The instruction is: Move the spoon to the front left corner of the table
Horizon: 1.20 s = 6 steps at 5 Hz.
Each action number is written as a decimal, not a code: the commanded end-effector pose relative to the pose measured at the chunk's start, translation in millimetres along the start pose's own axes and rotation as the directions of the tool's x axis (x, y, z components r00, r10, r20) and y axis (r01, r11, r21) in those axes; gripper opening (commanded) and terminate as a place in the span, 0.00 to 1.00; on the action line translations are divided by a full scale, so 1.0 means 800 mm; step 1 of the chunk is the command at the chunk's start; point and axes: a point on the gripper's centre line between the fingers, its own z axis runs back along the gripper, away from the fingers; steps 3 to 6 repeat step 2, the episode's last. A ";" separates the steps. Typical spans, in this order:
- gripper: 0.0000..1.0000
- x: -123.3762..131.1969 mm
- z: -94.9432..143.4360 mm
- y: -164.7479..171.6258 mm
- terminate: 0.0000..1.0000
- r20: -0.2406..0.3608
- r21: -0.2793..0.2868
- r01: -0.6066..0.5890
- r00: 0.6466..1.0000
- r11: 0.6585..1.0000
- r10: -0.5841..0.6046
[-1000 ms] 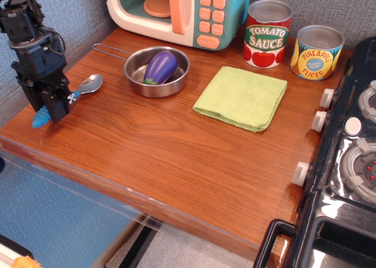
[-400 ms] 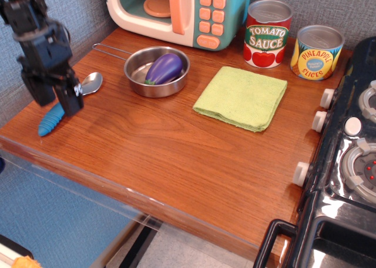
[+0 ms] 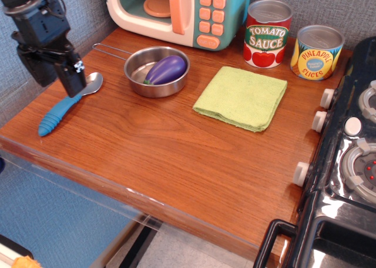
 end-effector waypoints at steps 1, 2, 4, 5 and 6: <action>1.00 0.019 0.024 -0.007 0.00 0.033 0.058 0.003 0.999 0.998 -0.005; 1.00 0.019 0.024 -0.007 1.00 0.033 0.058 0.003 0.999 0.998 -0.005; 1.00 0.019 0.024 -0.007 1.00 0.033 0.058 0.003 0.999 0.998 -0.005; 1.00 0.019 0.024 -0.007 1.00 0.033 0.058 0.003 0.999 0.998 -0.005; 1.00 0.019 0.024 -0.007 1.00 0.033 0.058 0.003 0.999 0.998 -0.005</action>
